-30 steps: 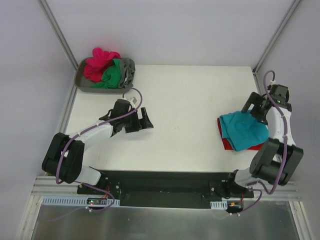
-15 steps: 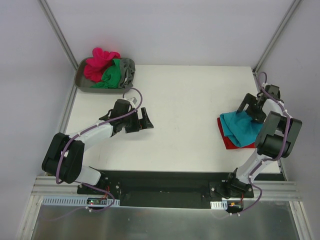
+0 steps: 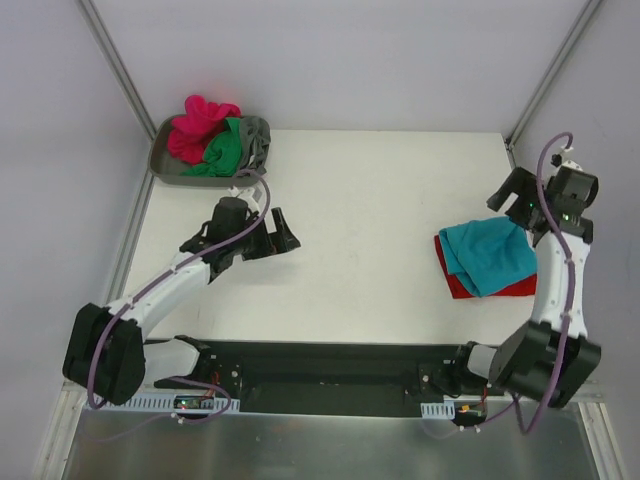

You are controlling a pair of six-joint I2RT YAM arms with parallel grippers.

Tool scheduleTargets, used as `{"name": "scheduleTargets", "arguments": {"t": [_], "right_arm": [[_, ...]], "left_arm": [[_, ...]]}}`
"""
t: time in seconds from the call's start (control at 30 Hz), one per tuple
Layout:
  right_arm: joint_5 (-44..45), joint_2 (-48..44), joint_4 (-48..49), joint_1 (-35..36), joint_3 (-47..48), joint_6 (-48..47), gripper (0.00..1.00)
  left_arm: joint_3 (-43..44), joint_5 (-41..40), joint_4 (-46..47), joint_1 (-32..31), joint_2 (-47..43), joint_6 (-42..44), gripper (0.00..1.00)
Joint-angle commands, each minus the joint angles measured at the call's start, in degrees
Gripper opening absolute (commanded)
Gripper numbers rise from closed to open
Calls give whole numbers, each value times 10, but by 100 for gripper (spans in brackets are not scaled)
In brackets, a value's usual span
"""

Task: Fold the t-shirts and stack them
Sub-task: Put the neatly folded tshirt into the corner of the board with the right arm

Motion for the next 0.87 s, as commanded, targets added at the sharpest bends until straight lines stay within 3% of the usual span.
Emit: {"name": "scheduleTargets", "arguments": {"t": [0.0, 0.17, 0.3, 0.5, 0.83], "right_arm": [[-75, -139, -15, 43, -89, 39, 96], [-93, -265, 20, 155, -211, 62, 96], [-113, -348, 85, 157, -297, 120, 96], [-78, -427, 92, 157, -328, 112, 96], [-89, -439, 113, 158, -347, 101, 96]], "left_arm": [[-5, -89, -61, 5, -80, -7, 99], [-7, -171, -130, 5, -175, -23, 99], [-27, -227, -158, 5, -257, -44, 99], [-36, -282, -203, 5, -343, -49, 99], [-37, -300, -226, 5, -363, -52, 99]]}}
